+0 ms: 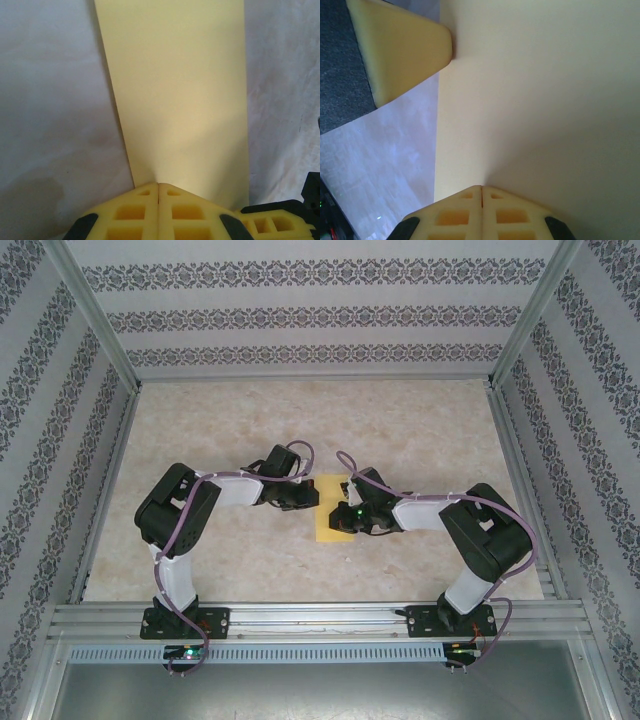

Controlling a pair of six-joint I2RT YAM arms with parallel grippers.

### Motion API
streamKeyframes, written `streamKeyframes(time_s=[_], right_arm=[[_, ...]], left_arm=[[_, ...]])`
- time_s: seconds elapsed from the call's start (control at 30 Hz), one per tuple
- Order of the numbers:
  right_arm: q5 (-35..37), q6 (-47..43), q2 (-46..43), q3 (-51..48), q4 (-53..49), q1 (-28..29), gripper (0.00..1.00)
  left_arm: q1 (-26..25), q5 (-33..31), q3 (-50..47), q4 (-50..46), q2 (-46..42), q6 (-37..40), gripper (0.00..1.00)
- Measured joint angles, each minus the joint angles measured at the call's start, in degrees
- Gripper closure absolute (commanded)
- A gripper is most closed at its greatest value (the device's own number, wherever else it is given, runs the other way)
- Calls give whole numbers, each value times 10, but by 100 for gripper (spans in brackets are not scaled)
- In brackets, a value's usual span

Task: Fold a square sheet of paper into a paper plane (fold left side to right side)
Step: Hold the square sheet of paper at the center of the table, then fold the triangle a second time at the center of the table.

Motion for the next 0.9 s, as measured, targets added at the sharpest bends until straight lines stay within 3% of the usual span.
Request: streamKeyframes(time_s=[0.57,0.9], right_arm=[[-31,-12,-136,-41,-91,-83,65],[-49,-9,-128,-73,-100,-84,63]], left_arm=[[-8,-16,-32,25,-17,1,100],[-11,-23,-33,27,-19,-6,100]])
